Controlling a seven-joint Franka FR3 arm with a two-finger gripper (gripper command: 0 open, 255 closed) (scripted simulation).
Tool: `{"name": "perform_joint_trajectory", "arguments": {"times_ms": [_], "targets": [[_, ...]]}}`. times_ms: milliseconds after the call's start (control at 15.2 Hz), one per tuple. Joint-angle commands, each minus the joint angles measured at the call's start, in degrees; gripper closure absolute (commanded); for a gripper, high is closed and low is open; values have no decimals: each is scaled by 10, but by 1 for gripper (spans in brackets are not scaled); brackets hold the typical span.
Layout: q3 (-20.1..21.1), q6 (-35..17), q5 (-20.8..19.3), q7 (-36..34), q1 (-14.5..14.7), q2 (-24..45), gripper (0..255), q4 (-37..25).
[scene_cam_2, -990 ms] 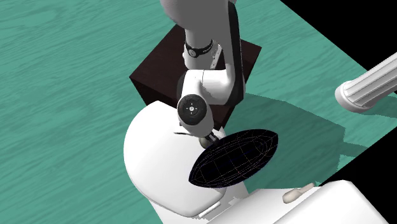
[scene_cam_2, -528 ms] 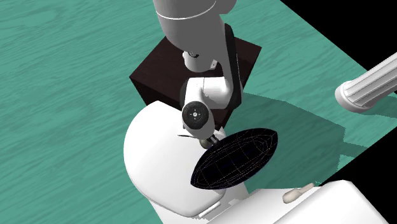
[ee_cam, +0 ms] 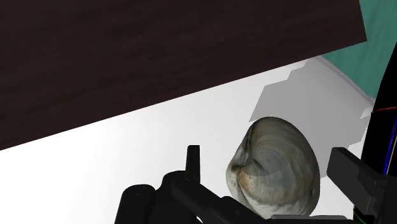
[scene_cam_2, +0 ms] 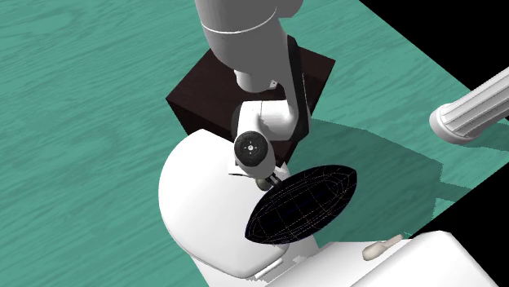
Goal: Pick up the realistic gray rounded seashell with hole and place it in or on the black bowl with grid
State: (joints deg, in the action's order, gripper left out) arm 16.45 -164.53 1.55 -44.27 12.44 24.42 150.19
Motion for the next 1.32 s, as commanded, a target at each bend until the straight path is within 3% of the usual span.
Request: {"name": "perform_joint_trajectory", "arguments": {"times_ms": [0,594,1188,1254], "targets": [[0,0,0,0,0,0,255,0],[0,0,0,0,0,0,255,0],[45,71,40,20,-34,-94,255,23],[40,60,33,17,-30,-82,255,21]]}}
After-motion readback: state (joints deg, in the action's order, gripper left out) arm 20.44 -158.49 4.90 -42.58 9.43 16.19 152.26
